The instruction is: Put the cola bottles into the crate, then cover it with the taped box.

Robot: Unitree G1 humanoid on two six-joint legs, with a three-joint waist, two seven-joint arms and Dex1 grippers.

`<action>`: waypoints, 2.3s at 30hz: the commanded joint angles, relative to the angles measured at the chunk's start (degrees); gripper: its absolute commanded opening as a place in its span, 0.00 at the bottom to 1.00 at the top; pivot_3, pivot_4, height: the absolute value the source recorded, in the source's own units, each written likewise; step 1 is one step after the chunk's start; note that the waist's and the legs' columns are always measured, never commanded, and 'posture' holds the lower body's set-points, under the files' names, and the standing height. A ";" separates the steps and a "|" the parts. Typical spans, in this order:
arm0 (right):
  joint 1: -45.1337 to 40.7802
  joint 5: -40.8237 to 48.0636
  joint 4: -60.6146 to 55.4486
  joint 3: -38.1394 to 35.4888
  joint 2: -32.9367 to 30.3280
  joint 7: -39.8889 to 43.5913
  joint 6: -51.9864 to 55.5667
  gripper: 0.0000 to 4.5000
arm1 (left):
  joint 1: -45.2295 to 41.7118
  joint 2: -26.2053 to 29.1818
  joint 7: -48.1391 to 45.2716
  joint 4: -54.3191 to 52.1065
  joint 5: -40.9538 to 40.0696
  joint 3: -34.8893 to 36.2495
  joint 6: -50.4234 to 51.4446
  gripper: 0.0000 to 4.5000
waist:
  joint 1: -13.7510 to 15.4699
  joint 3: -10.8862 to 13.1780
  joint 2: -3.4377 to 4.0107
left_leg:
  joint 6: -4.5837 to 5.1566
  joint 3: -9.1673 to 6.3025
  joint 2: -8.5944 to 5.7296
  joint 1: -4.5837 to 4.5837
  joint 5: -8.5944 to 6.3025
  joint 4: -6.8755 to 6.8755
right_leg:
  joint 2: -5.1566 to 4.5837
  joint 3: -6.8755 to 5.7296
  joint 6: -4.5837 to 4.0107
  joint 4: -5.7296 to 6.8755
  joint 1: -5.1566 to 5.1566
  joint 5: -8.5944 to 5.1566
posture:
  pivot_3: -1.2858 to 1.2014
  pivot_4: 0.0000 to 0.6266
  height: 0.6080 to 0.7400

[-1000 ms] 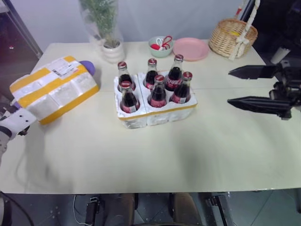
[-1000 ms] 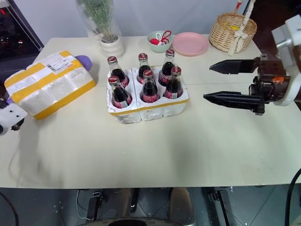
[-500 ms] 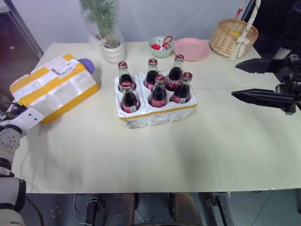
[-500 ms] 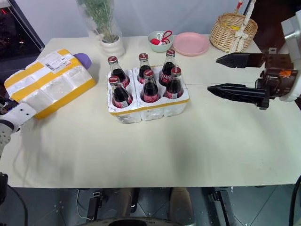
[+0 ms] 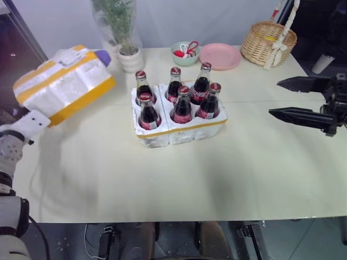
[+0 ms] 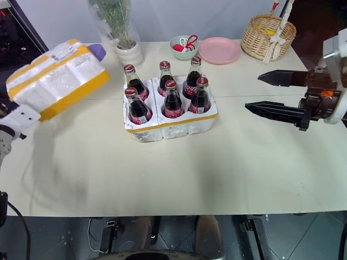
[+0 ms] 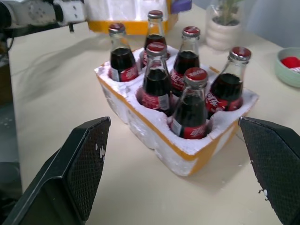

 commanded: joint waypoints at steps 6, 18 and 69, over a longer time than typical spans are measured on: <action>2.09 -2.69 1.58 -0.63 0.50 0.04 -3.81 1.00 | 5.96 5.30 -16.50 -37.91 -13.79 9.46 8.16 0.07 | -0.13 0.00 0.01 | 0.00 0.00 0.00 0.00 0.00 -0.01 | 0.00 0.01 0.00 -0.02 0.00 0.00 | 0.52 0.24 0.98; -6.86 -4.85 6.44 7.86 4.08 -1.67 -5.94 1.00 | -0.29 3.63 -36.50 -84.82 -15.79 2.84 45.83 0.07 | -0.37 0.01 0.02 | 0.01 0.00 0.00 -0.01 0.00 0.01 | 0.02 0.02 0.00 -0.05 0.04 -0.01 | 0.52 0.24 0.98; 2.34 -7.80 10.91 3.48 2.11 7.32 -11.91 1.00 | 9.05 7.31 -80.25 -68.77 -59.46 31.48 84.35 0.96 | -0.49 0.04 0.09 | 0.03 -0.03 0.04 0.11 0.00 0.11 | 0.06 -0.03 -0.01 -0.02 0.20 -0.02 | 0.52 0.24 0.98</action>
